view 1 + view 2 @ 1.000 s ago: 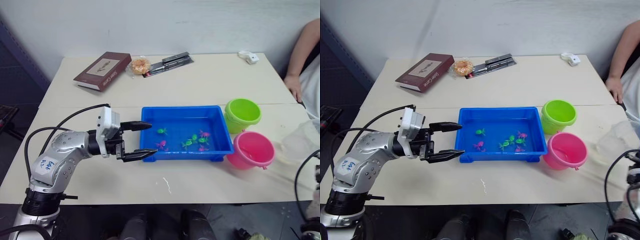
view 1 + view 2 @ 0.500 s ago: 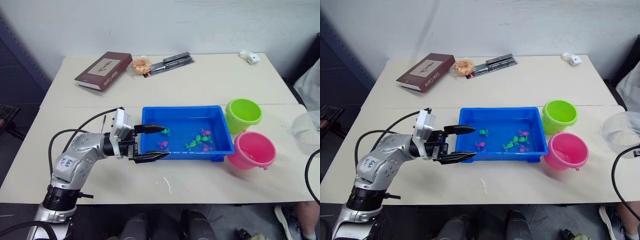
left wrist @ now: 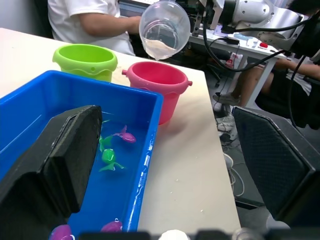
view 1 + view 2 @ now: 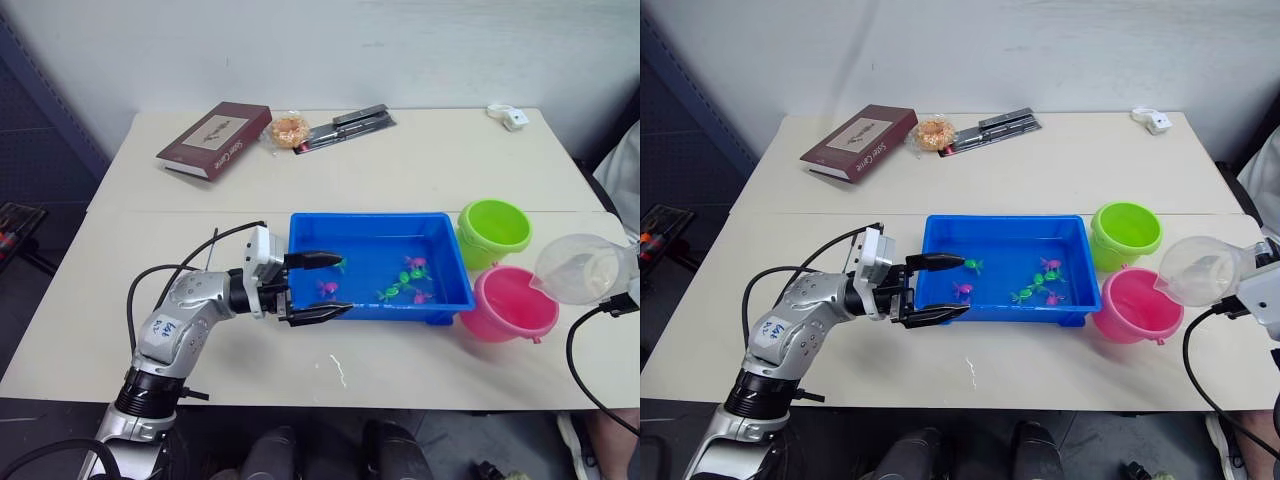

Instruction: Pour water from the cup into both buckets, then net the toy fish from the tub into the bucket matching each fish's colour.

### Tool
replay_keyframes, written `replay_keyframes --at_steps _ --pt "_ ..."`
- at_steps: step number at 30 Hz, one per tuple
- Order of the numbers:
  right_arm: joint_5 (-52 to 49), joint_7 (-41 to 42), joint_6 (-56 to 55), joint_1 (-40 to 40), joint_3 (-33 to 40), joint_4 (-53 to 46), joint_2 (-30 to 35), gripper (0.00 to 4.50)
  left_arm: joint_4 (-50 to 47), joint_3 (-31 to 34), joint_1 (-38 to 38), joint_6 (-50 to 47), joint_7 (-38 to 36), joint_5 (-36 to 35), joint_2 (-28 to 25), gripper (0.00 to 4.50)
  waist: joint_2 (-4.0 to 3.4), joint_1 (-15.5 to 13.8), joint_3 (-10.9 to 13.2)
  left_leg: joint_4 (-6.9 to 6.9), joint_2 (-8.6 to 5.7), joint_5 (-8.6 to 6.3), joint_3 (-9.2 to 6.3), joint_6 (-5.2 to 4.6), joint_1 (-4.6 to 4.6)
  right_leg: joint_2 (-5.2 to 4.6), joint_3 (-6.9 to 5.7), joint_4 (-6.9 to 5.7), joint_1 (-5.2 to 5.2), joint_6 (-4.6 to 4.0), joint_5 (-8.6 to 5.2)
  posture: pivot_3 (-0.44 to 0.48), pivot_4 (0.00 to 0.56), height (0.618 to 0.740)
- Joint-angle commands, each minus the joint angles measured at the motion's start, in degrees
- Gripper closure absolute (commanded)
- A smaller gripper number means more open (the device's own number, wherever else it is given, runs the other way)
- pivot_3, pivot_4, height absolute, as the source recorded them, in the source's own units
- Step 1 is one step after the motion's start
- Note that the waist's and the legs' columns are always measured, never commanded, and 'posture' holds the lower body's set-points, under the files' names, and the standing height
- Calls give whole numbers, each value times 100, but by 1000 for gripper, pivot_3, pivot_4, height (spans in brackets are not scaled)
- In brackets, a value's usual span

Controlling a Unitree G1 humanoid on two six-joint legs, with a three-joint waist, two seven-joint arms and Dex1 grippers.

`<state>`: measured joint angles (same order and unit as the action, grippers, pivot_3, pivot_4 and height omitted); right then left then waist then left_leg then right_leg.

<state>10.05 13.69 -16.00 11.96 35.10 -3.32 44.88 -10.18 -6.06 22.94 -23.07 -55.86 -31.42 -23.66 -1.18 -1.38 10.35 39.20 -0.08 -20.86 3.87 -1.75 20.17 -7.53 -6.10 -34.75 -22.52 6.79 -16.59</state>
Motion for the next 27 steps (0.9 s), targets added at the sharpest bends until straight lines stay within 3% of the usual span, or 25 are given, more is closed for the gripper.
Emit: replay_keyframes --at_steps 1,6,27 --pt "174 -106 -325 0 110 28 159 4457 -117 23 -61 87 83 22 68 0 0 4 0 0 0 0 0 0 0 0 0 0 0 0 0 0 150 740" --pt "855 -453 -805 78 195 288 398 4457 -245 36 -208 71 222 21 134 0 3 14 2 0 0 0 1 0 -1 0 1 0 0 0 0 0 150 740" --pt "1374 -1013 -1383 -3 85 581 552 4457 -638 158 -440 121 466 -59 133 0 4 12 2 0 2 3 -1 1 0 0 0 2 1 0 0 0 150 740"
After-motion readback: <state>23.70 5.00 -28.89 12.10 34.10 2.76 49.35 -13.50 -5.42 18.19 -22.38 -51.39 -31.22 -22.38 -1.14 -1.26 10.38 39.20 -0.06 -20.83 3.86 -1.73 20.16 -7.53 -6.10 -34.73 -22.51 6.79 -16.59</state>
